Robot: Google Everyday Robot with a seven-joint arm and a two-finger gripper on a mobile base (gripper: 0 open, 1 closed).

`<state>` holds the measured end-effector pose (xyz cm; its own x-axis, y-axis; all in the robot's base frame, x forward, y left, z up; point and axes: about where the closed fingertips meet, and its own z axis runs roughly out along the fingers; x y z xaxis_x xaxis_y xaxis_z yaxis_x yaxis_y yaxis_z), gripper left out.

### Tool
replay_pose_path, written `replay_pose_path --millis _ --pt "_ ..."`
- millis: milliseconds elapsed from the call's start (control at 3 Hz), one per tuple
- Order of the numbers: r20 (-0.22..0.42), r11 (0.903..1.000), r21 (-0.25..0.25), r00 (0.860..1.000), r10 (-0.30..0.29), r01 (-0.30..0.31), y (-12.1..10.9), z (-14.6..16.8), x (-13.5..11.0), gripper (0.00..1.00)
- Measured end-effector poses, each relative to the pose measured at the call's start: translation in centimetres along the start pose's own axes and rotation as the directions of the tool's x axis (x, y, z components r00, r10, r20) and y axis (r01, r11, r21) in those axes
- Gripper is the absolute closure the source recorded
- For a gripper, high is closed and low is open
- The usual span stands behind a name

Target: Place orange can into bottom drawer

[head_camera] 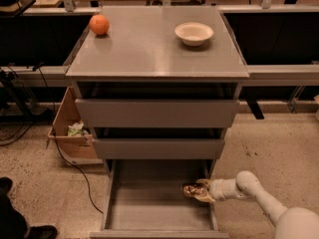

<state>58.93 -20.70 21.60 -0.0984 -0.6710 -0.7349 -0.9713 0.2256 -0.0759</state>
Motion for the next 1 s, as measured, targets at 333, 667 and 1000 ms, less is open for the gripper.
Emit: replay_pose_path --millis 333,667,1000 --pt "-0.008 0.9993 0.037 1.0 -0.013 0.013 -0.6 2.3 1.4 1.0" --pt "-0.017 0.9977 0.064 1.0 -0.022 0.023 -0.9 3.9 2.1 1.0" --pt "-0.025 0.9959 0.085 0.999 -0.029 0.031 -1.0 5.2 2.6 1.0"
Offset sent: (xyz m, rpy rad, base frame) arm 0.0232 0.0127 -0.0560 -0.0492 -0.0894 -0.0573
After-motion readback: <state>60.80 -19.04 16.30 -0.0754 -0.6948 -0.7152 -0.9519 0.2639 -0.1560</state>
